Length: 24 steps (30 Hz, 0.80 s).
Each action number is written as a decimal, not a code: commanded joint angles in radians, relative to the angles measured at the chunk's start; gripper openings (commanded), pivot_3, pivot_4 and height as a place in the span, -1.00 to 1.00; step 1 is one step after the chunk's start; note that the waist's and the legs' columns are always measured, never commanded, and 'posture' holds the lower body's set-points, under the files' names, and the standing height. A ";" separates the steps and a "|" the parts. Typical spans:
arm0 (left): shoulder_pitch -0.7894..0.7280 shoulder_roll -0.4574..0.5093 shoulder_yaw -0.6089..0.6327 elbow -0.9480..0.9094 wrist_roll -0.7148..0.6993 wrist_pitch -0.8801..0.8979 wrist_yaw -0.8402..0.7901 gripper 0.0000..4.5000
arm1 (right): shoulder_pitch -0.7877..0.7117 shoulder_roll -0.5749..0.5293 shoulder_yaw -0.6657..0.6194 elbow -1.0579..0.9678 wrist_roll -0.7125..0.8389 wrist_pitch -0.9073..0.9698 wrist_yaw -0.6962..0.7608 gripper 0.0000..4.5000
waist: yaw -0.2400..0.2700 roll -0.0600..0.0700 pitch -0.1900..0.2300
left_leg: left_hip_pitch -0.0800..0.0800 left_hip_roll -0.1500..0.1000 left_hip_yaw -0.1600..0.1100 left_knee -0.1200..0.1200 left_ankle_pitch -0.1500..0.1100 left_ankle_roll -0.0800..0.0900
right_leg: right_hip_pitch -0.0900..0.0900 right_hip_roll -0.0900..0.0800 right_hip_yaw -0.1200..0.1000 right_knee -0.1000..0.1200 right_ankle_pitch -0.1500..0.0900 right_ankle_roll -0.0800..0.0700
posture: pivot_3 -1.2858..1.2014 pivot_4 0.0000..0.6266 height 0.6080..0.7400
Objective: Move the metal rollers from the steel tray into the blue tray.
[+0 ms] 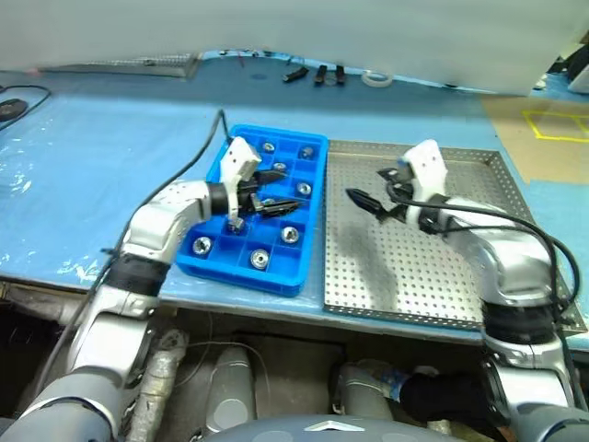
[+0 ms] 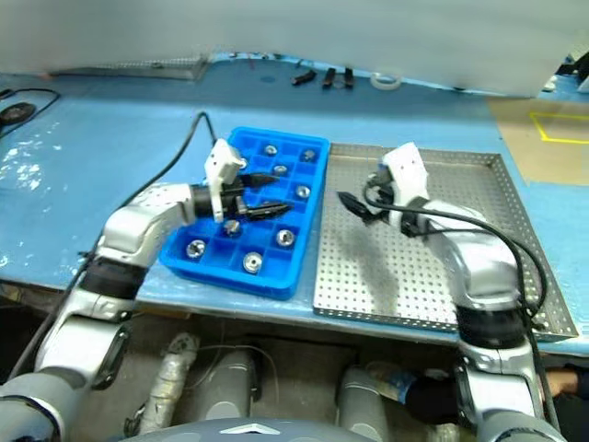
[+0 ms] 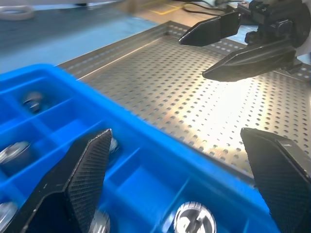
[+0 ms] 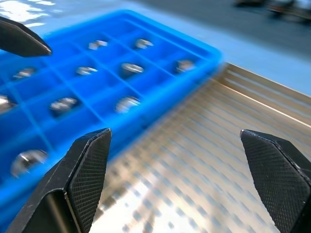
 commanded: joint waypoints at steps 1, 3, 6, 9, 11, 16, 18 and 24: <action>-0.055 -0.028 -0.016 0.067 0.028 -0.059 -0.064 1.00 | 0.087 0.000 -0.101 -0.119 0.011 0.010 -0.064 0.99 | -0.023 0.000 0.000 | 0.001 0.000 0.001 0.000 -0.001 0.001 | 0.000 0.000 0.000 0.000 -0.001 -0.001 | -0.20 -0.52 1.00; -0.070 -0.045 -0.022 0.109 0.045 -0.079 -0.084 1.00 | 0.146 0.016 -0.138 -0.151 0.021 0.006 -0.087 0.99 | -0.041 0.000 0.000 | 0.002 0.000 0.002 0.000 -0.002 0.003 | 0.000 0.000 0.000 -0.001 -0.001 -0.002 | -0.22 -0.52 1.00; -0.077 -0.063 -0.037 0.161 0.080 -0.117 -0.109 1.00 | 0.235 0.044 -0.174 -0.194 0.033 -0.018 -0.112 0.99 | -0.061 0.000 0.000 | 0.002 0.000 0.003 0.002 -0.003 0.006 | 0.000 0.000 0.000 -0.001 -0.002 -0.003 | -0.24 -0.52 1.00; -0.066 -0.077 -0.043 0.187 0.097 -0.125 -0.124 1.00 | 0.309 0.087 -0.197 -0.241 0.055 -0.039 -0.132 0.99 | -0.064 0.000 0.000 | 0.003 0.001 0.004 0.004 -0.006 0.011 | 0.000 0.000 0.001 -0.001 -0.001 -0.003 | -0.25 -0.52 1.00; -0.057 -0.080 -0.041 0.186 0.101 -0.119 -0.127 1.00 | 0.336 0.102 -0.199 -0.259 0.057 -0.047 -0.148 0.99 | -0.065 0.000 0.000 | 0.002 0.001 0.004 0.005 -0.007 0.012 | 0.001 -0.001 0.001 -0.001 -0.001 -0.003 | -0.24 -0.52 1.00; -0.026 -0.072 -0.026 0.168 0.115 -0.123 -0.117 1.00 | 0.369 0.128 -0.204 -0.266 0.079 -0.080 -0.166 0.99 | -0.063 0.000 0.000 | 0.003 0.001 0.005 0.008 -0.008 0.015 | 0.003 -0.001 0.001 -0.001 -0.001 -0.003 | -0.22 -0.52 1.00; -0.019 -0.076 -0.018 0.163 0.113 -0.116 -0.105 1.00 | 0.364 0.134 -0.194 -0.254 0.079 -0.091 -0.177 0.99 | -0.061 0.000 0.000 | 0.003 0.001 0.005 0.009 -0.008 0.015 | 0.003 -0.001 0.001 -0.001 -0.001 -0.003 | -0.22 -0.52 1.00; 0.001 -0.070 -0.002 0.112 0.104 -0.084 -0.090 1.00 | 0.329 0.121 -0.168 -0.233 0.089 -0.115 -0.174 0.99 | -0.059 0.000 0.000 | 0.003 0.001 0.005 0.009 -0.009 0.015 | 0.003 -0.002 0.001 -0.001 -0.001 -0.003 | -0.20 -0.52 1.00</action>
